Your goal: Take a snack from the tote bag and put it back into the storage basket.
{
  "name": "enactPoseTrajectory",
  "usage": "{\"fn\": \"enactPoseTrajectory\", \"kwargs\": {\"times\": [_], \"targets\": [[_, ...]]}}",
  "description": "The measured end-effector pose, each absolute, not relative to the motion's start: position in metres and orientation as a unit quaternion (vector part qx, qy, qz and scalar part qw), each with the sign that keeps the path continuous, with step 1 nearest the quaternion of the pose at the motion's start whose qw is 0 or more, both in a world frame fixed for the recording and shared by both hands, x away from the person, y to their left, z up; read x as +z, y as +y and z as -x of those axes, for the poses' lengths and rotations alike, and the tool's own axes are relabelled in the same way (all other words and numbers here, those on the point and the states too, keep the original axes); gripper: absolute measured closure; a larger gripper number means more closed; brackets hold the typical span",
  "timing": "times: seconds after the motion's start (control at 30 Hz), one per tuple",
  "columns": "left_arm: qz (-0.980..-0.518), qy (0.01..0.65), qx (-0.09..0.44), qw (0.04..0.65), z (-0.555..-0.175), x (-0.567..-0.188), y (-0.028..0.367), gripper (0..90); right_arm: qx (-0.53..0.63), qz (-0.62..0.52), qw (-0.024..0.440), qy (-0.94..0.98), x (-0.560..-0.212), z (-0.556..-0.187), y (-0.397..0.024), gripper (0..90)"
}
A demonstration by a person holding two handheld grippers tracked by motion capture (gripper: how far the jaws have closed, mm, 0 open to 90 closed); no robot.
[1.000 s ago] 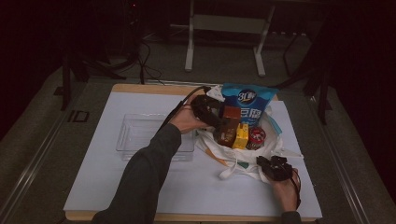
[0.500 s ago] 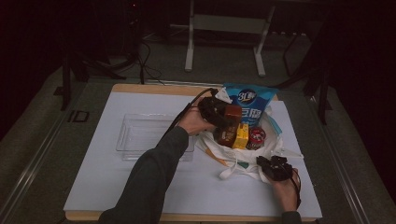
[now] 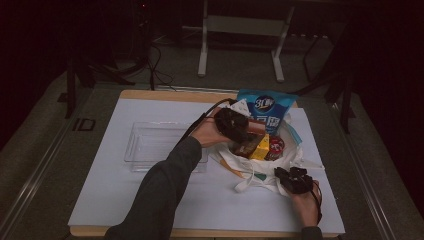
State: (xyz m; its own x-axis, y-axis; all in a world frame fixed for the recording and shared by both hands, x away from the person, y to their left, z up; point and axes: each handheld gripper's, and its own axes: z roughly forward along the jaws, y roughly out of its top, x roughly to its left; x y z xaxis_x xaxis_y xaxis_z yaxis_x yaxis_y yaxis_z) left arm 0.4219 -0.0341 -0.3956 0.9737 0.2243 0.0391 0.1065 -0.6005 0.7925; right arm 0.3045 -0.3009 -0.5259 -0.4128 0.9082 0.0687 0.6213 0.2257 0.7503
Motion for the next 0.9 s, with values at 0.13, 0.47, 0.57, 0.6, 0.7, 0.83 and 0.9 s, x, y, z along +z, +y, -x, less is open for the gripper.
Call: {"fn": "enactPoseTrajectory", "kwargs": {"times": [0.13, 0.47, 0.57, 0.6, 0.7, 0.83, 0.9], "targets": [[-0.887, 0.093, 0.060, 0.449, -0.426, -0.400, -0.035, 32.3, 0.364, -0.504, 0.196, 0.758, -0.526, -0.305, -0.301, 81.6], [-0.866, 0.112, 0.060, 0.485, -0.430, -0.411, -0.039, 30.4, 0.365, -0.504, 0.196, 0.758, -0.526, -0.304, -0.301, 81.4], [-0.863, 0.112, 0.061, 0.488, -0.430, -0.413, -0.045, 29.5, 0.365, -0.503, 0.196, 0.758, -0.526, -0.305, -0.301, 81.3], [-0.863, 0.112, 0.065, 0.489, -0.429, -0.414, -0.047, 29.1, 0.365, -0.503, 0.195, 0.759, -0.526, -0.305, -0.302, 81.3], [-0.860, 0.115, 0.071, 0.491, -0.429, -0.415, -0.049, 28.9, 0.367, -0.503, 0.193, 0.758, -0.526, -0.305, -0.302, 81.3], [-0.856, 0.125, 0.051, 0.499, -0.430, -0.414, -0.048, 30.1, 0.367, -0.503, 0.193, 0.758, -0.526, -0.305, -0.302, 81.3], [-0.857, 0.123, 0.049, 0.499, -0.428, -0.413, -0.048, 32.3, 0.367, -0.503, 0.193, 0.758, -0.526, -0.305, -0.302, 81.3]]}}
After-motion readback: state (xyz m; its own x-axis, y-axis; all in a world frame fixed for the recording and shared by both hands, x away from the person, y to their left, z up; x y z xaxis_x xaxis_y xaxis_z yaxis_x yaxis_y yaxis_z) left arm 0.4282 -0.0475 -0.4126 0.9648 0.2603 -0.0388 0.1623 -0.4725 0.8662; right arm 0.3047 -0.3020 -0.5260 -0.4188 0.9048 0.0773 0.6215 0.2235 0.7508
